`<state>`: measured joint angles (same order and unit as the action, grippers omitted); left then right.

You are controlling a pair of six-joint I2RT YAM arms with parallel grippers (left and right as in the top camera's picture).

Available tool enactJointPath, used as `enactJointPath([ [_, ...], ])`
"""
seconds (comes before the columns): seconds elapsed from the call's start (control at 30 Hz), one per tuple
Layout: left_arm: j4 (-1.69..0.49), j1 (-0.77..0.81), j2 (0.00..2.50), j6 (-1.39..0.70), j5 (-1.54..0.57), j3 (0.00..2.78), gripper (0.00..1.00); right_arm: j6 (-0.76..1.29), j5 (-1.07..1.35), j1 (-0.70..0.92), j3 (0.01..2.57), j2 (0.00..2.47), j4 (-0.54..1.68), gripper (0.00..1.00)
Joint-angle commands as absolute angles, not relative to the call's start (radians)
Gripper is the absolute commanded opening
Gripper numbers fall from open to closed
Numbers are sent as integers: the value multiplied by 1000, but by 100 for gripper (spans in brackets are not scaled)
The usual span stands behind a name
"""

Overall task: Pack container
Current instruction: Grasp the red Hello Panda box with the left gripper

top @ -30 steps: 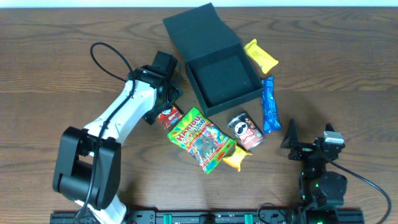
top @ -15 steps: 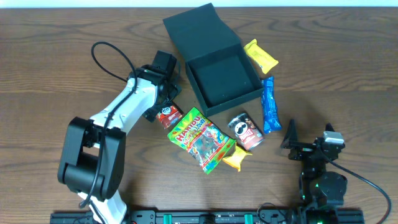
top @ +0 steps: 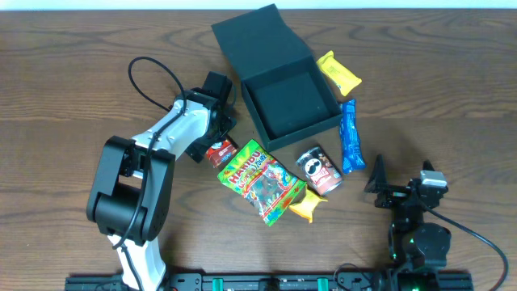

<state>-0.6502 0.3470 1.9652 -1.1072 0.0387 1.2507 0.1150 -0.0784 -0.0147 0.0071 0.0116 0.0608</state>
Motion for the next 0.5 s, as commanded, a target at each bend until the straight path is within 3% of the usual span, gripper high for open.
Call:
enactJointPath([
  [0.0,-653,340,1975,-1122,74,1265,96,126,-81,-19,6,6,65,99],
  [0.07,-653,340,1975,-1122,104,1265,100,126,-81,-19,6,6,65,99],
  [0.13,-649,341,1975,-1123,137,1265,86,126,-81,-19,6,6,65,99],
  [0.47,-651,341,1975,-1122,138,1265,64,126,-81,-19,6,6,65,99],
])
